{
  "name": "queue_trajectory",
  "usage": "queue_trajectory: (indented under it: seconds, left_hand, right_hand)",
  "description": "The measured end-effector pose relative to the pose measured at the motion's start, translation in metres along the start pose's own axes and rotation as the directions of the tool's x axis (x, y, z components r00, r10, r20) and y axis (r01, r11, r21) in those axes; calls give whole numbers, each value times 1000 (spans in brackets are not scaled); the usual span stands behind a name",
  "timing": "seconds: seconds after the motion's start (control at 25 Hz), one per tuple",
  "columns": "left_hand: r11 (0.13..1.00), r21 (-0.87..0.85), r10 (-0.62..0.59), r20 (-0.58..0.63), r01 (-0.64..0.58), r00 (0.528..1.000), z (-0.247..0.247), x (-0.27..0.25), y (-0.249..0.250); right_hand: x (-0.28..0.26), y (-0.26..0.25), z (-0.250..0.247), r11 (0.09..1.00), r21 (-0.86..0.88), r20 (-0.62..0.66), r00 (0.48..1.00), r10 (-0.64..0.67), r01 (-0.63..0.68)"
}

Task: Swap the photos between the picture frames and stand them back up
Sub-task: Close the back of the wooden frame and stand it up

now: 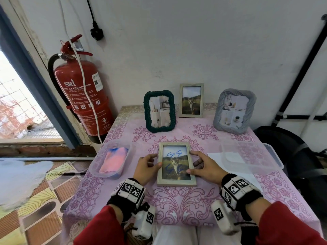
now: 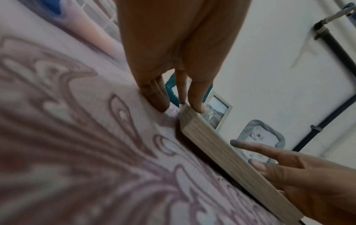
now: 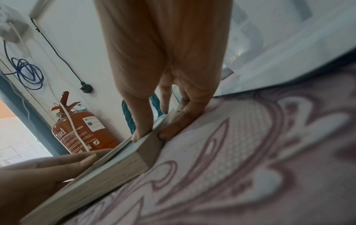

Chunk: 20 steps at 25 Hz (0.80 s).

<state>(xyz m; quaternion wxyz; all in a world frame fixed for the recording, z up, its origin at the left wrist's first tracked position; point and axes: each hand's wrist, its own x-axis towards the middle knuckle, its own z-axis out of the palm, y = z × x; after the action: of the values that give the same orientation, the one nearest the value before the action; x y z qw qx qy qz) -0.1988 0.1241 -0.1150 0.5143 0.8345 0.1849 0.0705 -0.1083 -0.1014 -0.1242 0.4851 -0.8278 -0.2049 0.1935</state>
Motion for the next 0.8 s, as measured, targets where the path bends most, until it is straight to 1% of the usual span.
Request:
queue_trajectory:
  seconds: [0.04,0.12,0.24,0.28,0.32,0.36,0.4,0.44,0.52,0.56,0.6,0.72,0.8]
  left_hand:
    - [1000,-15,9,-15,-9,1000,-7,-1,3]
    - [997,-21,72,-69,-74,995,-26,-2,9]
    - [985,31,173,-188,-171,967,-68,2,17]
    - [983,47,182,-234,-176,955,-83,6,17]
    - [986,72,167,-275,-153,947,-96,10,15]
    - [989,110,133,-298,-104,945,-108,14,11]
    - [986,163,89,-292,-42,952,-118,18,5]
    - [974,227,39,-257,21,966,-126,20,-2]
    - [928,349,-79,-148,127,986,-133,22,-16]
    - [902,399,-131,-107,163,986,-134,21,-22]
    - [876,448,-158,-86,180,984,-132,20,-27]
    - [801,580,-117,-91,148,989,-128,18,-32]
    - [800,578,-104,-131,161,986,-128,18,-31]
  right_hand:
    - [0,0,0,1000,-4,1,1000,-1,1]
    - [1,1,-1,1000,-6,5,1000,2,-2]
    - [2,3,-1,1000,11,13,1000,7,-7]
    - [2,4,-1,1000,16,15,1000,6,-6]
    - [3,5,-1,1000,23,16,1000,6,-6]
    - [3,5,-1,1000,28,18,1000,7,-8]
    - [3,5,-1,999,31,18,1000,8,-8]
    - [3,5,-1,999,34,18,1000,7,-8]
    - [3,5,-1,999,43,19,1000,7,-8]
    - [2,5,-1,999,48,20,1000,8,-9]
    - [2,5,-1,999,51,20,1000,8,-9]
    - [1,5,-1,999,47,16,1000,7,-7]
    - [1,4,-1,998,58,17,1000,8,-9]
